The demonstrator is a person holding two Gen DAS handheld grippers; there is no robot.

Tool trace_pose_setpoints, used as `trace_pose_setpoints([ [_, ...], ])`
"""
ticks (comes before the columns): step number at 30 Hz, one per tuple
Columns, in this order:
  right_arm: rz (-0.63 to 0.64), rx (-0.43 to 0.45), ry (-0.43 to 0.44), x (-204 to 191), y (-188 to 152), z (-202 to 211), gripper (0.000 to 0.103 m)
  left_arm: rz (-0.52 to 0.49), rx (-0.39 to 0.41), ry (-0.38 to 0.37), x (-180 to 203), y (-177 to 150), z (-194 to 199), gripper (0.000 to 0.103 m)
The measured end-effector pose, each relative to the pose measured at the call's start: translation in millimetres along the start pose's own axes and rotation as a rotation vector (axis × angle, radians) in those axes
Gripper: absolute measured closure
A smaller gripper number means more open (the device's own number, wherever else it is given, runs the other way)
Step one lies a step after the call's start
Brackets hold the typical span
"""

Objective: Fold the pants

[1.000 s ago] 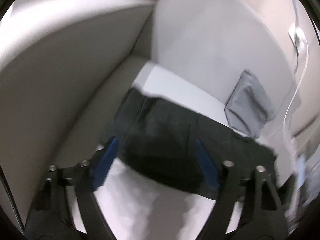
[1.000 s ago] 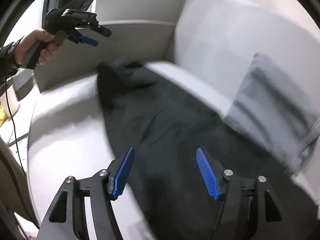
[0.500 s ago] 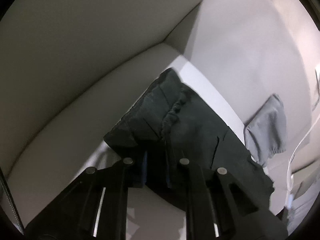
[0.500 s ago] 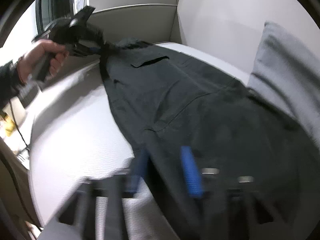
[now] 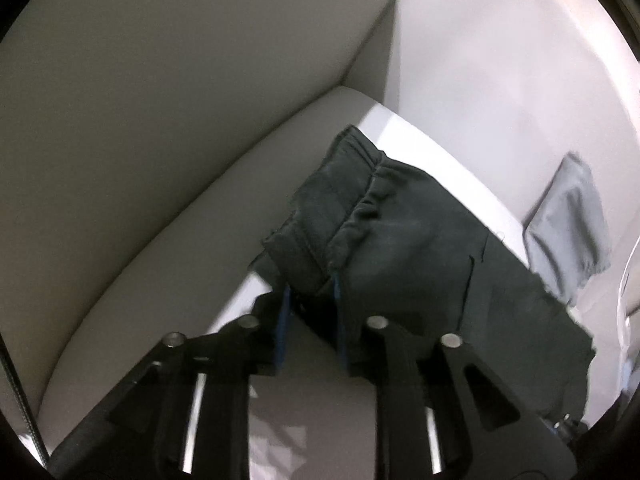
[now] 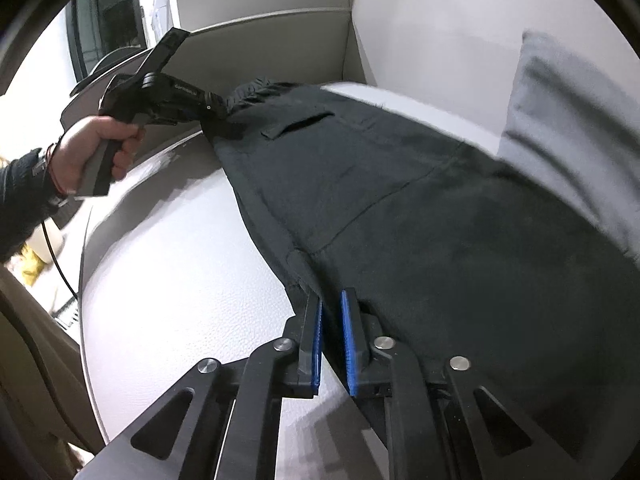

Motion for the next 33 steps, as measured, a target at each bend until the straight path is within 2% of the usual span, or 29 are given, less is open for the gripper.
trace_pose_setpoints([
  [1, 0.013, -0.005, -0.006, -3, 3, 2, 0.08, 0.022, 0.0, 0.003, -5, -4, 5, 0.066],
  [3, 0.043, -0.004, -0.021, -10, 4, 4, 0.046, 0.049, -0.019, 0.009, -12, -12, 10, 0.055],
  [5, 0.092, 0.012, -0.046, -17, 5, -1, 0.037, 0.077, -0.055, -0.018, -17, -17, 7, 0.055],
  [8, 0.119, -0.048, -0.068, -21, 3, -20, 0.037, 0.14, -0.084, -0.04, -21, -16, -10, 0.054],
  [10, 0.147, -0.086, -0.096, -25, -1, -34, 0.037, 0.149, -0.056, -0.058, -14, -11, -20, 0.04],
  [11, 0.151, -0.071, -0.099, -25, 0, -35, 0.036, 0.139, -0.04, -0.073, -9, -7, -23, 0.039],
  [12, 0.142, -0.065, -0.096, -23, 1, -36, 0.036, 0.142, -0.033, -0.081, -7, -4, -27, 0.044],
  [13, 0.105, -0.065, -0.082, -18, 4, -37, 0.037, 0.152, -0.022, -0.07, -7, -2, -30, 0.077],
  [14, 0.078, -0.058, -0.081, -14, 5, -38, 0.051, 0.148, -0.028, -0.061, -7, 0, -33, 0.084],
  [15, 0.044, -0.051, -0.096, -8, 7, -38, 0.07, 0.139, -0.022, -0.06, -7, 1, -32, 0.086],
  [16, 0.024, -0.044, -0.089, -5, 7, -37, 0.072, 0.12, 0.0, -0.049, -5, 0, -26, 0.09],
  [17, -0.003, -0.022, -0.067, -2, 8, -35, 0.079, 0.092, 0.051, -0.036, -3, -2, -14, 0.091],
  [19, -0.017, -0.008, -0.048, -2, 9, -32, 0.082, 0.032, 0.126, -0.007, 1, -5, 5, 0.092],
  [21, -0.022, -0.016, -0.02, -4, 9, -35, 0.083, -0.015, 0.129, 0.05, 5, -8, 1, 0.092],
  [23, -0.015, -0.034, -0.023, -1, 8, -43, 0.083, 0.012, 0.042, 0.064, -1, -10, -22, 0.088],
  [25, -0.014, -0.038, -0.03, 2, 10, -43, 0.082, 0.002, 0.052, 0.058, -2, -8, -22, 0.083],
  [27, -0.021, -0.059, -0.023, 2, 13, -41, 0.069, -0.029, 0.061, 0.082, 2, -6, -12, 0.079],
  [29, -0.035, -0.077, 0.014, 3, 17, -34, 0.058, -0.041, 0.112, 0.088, 3, -8, 9, 0.075],
  [31, -0.063, -0.034, 0.063, 1, 25, -20, 0.055, -0.077, 0.195, 0.134, 5, -13, 32, 0.045],
  [32, -0.088, -0.005, 0.082, 2, 28, -15, 0.055, -0.11, 0.249, 0.151, 9, -16, 42, 0.038],
  [33, -0.133, 0.039, 0.108, 6, 30, -10, 0.055, -0.134, 0.272, 0.153, 15, -19, 46, 0.036],
])
Point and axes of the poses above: each gripper's, at about its wrist camera, not at the fingertips, and z roughly against the way its jaws point, x to its right, y to its top, the point moved 1 cm from there along -z, roughly the way its jaws point, and after that the axes turned 14 degrees about y, right-handed, at the moved point
